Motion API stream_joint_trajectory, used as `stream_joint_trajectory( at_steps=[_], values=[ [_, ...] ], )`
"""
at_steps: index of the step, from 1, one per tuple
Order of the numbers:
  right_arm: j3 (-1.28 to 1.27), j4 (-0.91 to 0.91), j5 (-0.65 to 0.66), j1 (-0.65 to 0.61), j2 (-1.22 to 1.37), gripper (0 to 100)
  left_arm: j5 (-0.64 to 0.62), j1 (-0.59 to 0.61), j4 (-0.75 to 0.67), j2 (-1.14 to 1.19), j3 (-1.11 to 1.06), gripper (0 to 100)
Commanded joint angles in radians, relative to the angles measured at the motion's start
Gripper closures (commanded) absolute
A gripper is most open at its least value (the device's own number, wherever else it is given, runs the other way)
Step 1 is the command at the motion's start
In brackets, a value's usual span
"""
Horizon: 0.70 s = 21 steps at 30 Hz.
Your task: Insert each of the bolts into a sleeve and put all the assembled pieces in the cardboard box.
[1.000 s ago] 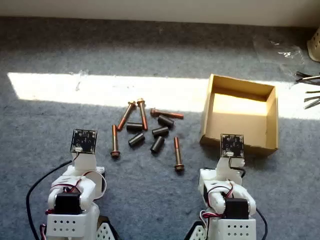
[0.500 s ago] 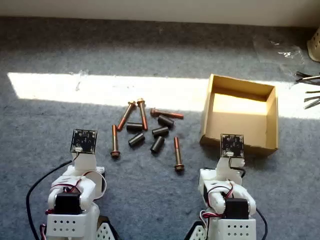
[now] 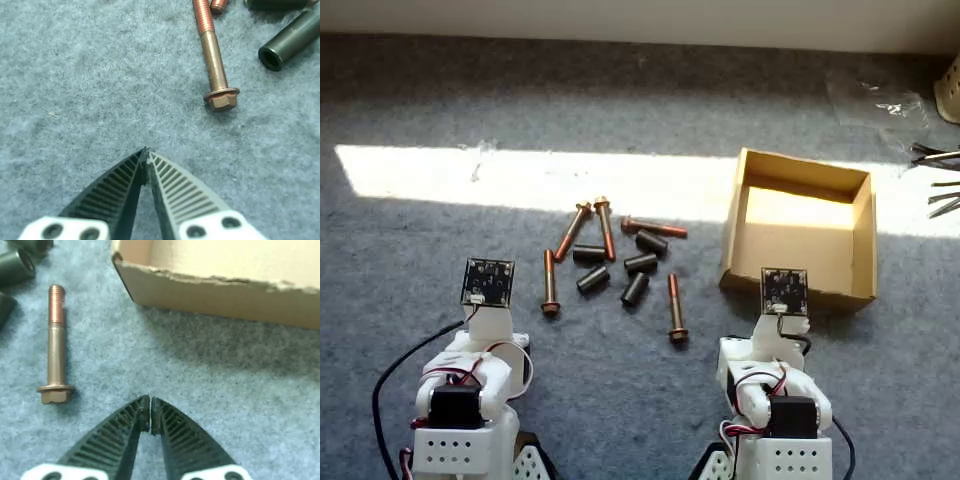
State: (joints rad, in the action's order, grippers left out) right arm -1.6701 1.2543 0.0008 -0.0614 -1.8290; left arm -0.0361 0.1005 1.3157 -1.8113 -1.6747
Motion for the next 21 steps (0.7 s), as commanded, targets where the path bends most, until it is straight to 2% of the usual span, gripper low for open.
stream_joint_trajectory(
  at_steps=[1,13,21],
  values=[
    [-0.128,-0.008,-0.002,0.005,-0.007,99.3,-0.002,0.001,0.006,-0.013,-0.021,100],
    [-0.128,-0.012,-0.003,0.005,-0.007,99.3,-0.002,-0.004,0.005,-0.013,-0.021,100],
    [-0.130,-0.041,0.000,0.005,-0.007,99.3,0.000,-0.091,0.003,-0.013,-0.021,100]
  ],
)
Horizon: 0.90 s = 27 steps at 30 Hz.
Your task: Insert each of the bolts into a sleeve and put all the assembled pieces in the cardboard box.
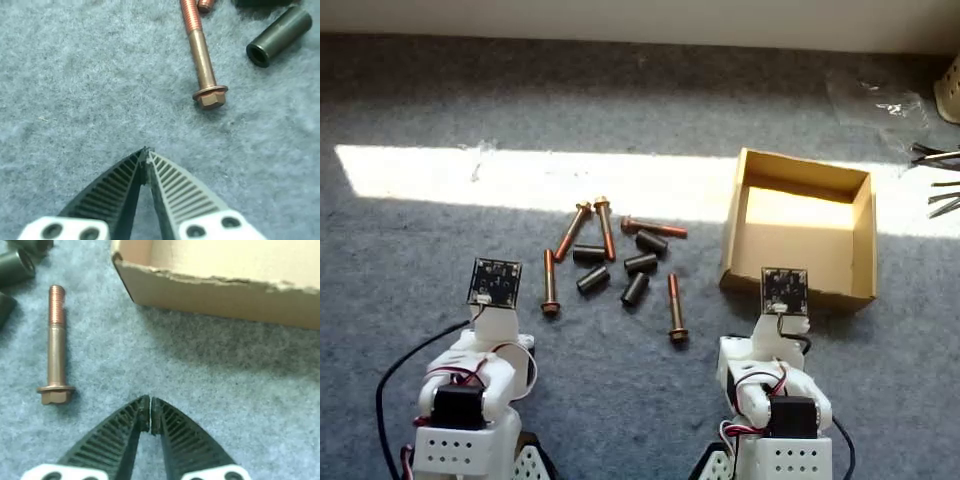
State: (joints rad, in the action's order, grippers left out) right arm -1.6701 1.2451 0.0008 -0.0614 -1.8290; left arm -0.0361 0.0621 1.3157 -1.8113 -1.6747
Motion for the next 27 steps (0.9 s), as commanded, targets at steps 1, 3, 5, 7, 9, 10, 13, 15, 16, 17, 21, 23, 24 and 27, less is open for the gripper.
stream_joint_trajectory(
  at_steps=[1,3,5,7,9,10,13,15,16,17,21,23,24,27],
  values=[
    [-0.130,-0.033,0.000,0.005,-0.007,99.0,0.000,-0.062,0.003,-0.013,-0.021,100],
    [-0.130,-0.051,0.008,0.005,-0.007,98.9,0.000,-0.070,0.008,-0.013,-0.021,100],
    [-0.130,-0.064,0.089,0.005,-0.007,98.9,0.000,-0.070,0.011,-0.013,-0.021,100],
    [-0.130,-0.067,0.209,0.005,-0.007,98.9,0.000,-0.065,0.011,-0.013,-0.021,100],
    [-0.128,-0.067,0.316,0.005,-0.007,98.9,-0.003,-0.062,0.011,-0.013,-0.021,100],
    [-0.128,-0.067,0.354,0.005,-0.007,98.9,-0.003,-0.062,0.011,-0.013,-0.021,100],
    [-0.128,-0.077,0.420,0.005,-0.007,98.9,-0.002,-0.061,0.011,-0.013,-0.021,100],
    [-0.128,-0.104,0.443,0.010,-0.007,98.9,0.000,-0.059,0.003,-0.013,-0.021,100],
    [-0.128,-0.113,0.456,0.010,-0.007,98.9,0.000,-0.058,0.003,-0.013,-0.021,100],
    [-0.128,-0.120,0.474,0.010,-0.007,98.9,0.002,-0.047,0.003,-0.013,-0.021,100],
    [-0.125,-0.165,0.574,0.010,-0.007,98.9,0.180,0.033,-0.075,-0.013,-0.019,100],
    [-0.091,-0.159,0.572,0.010,-0.002,98.9,0.338,0.094,-0.141,-0.013,-0.018,100],
    [-0.065,-0.139,0.572,0.012,-0.001,98.9,0.384,0.122,-0.172,-0.013,-0.018,100],
    [0.054,-0.062,0.575,0.012,0.001,98.9,0.381,0.182,-0.241,-0.013,-0.016,100]
  ],
)
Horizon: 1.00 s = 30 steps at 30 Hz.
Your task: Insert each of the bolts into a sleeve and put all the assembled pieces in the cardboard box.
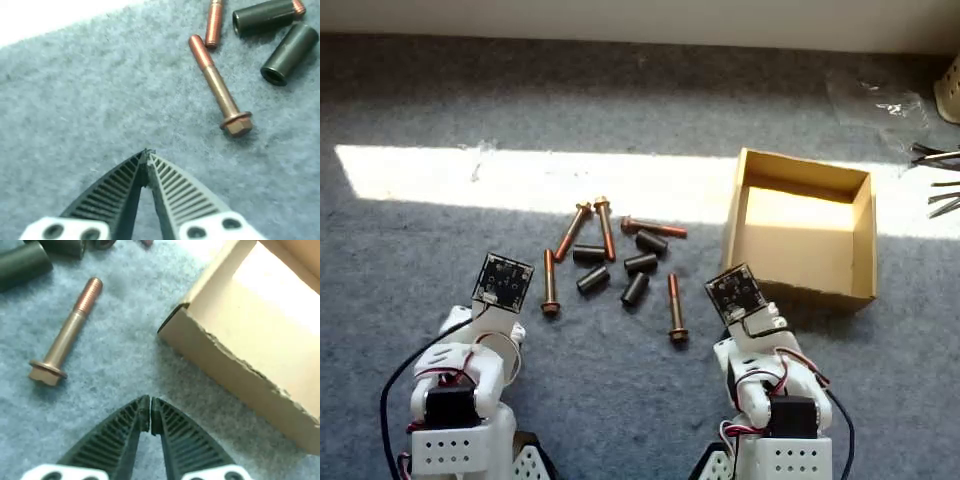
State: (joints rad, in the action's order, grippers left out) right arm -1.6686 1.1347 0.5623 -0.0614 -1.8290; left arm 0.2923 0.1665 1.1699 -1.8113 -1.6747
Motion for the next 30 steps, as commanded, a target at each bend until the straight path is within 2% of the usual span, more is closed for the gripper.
stream_joint_trajectory(
  at_steps=[1,5,12,15,21,27,30],
  values=[
    [0.097,0.070,0.014,0.012,0.001,98.9,0.040,0.085,-0.104,-0.013,-0.015,100],
    [0.263,0.143,0.015,0.012,0.002,98.8,0.028,0.087,-0.092,-0.013,0.058,100],
    [0.444,0.232,0.015,0.007,0.062,98.8,0.029,0.082,0.063,-0.013,0.285,100],
    [0.562,0.278,0.015,0.007,0.203,98.8,0.032,0.041,0.124,-0.012,0.381,100],
    [0.816,0.286,0.012,0.005,0.588,98.8,0.034,-0.042,0.129,-0.012,0.417,100],
    [0.943,0.285,0.011,0.002,0.929,98.8,0.034,-0.042,0.127,-0.012,0.418,100],
    [1.010,0.285,0.011,-0.062,1.050,98.8,0.034,-0.047,0.127,-0.010,0.420,100]
  ],
)
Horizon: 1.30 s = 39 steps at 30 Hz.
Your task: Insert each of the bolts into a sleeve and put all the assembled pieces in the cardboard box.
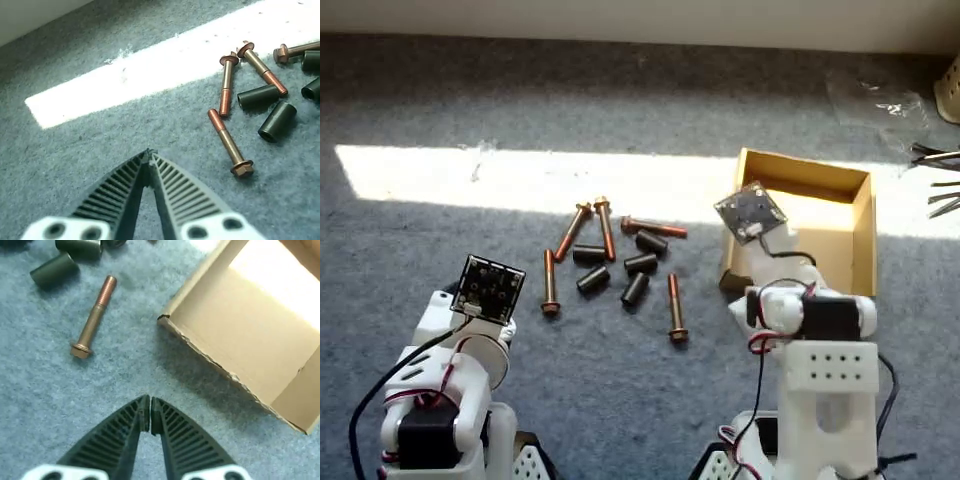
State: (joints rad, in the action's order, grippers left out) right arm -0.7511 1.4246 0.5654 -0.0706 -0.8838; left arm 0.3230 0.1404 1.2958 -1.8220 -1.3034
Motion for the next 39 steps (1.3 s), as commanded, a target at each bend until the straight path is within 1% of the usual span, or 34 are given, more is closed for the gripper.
stream_joint_trajectory(
  at_steps=[1,4,7,9,12,14,16,19,22,27,29,32,36,39],
  values=[
    [0.110,-0.005,0.006,-0.088,0.142,98.8,0.003,-0.021,0.002,0.001,0.053,100],
    [0.142,-0.008,0.005,-0.216,0.217,98.8,0.003,-0.021,0.002,0.001,0.054,100],
    [0.139,-0.030,0.003,-0.280,0.243,99.0,0.003,-0.019,0.002,0.062,0.062,100],
    [0.094,-0.114,0.003,-0.289,0.240,99.2,0.003,-0.021,0.000,0.156,0.094,100],
    [0.025,-0.259,0.005,-0.295,0.242,99.2,-0.002,-0.021,-0.051,0.348,0.176,100],
    [-0.002,-0.315,0.006,-0.311,0.249,99.2,-0.003,-0.021,-0.097,0.492,0.216,100],
    [-0.004,-0.331,0.006,-0.315,0.249,99.2,-0.021,-0.022,-0.152,0.633,0.236,100],
    [0.002,-0.338,0.005,-0.315,0.251,98.9,-0.124,-0.030,-0.241,0.816,0.239,100],
    [0.062,-0.325,-0.072,-0.315,0.271,98.8,-0.180,-0.036,-0.290,0.928,0.239,100],
    [0.186,-0.295,-0.023,-0.340,0.423,98.8,-0.233,-0.031,-0.311,0.986,0.236,100],
    [0.240,-0.295,-0.017,-0.348,0.512,96.9,-0.256,-0.031,-0.318,0.986,0.220,100],
    [0.346,-0.295,-0.014,-0.349,0.659,92.1,-0.281,-0.031,-0.385,0.986,0.173,100],
    [0.476,-0.294,0.051,-0.361,0.823,92.0,-0.281,-0.031,-0.479,0.986,0.114,100],
    [0.541,-0.294,0.054,-0.366,0.883,91.8,-0.279,-0.031,-0.489,0.986,0.105,100]
  ],
)
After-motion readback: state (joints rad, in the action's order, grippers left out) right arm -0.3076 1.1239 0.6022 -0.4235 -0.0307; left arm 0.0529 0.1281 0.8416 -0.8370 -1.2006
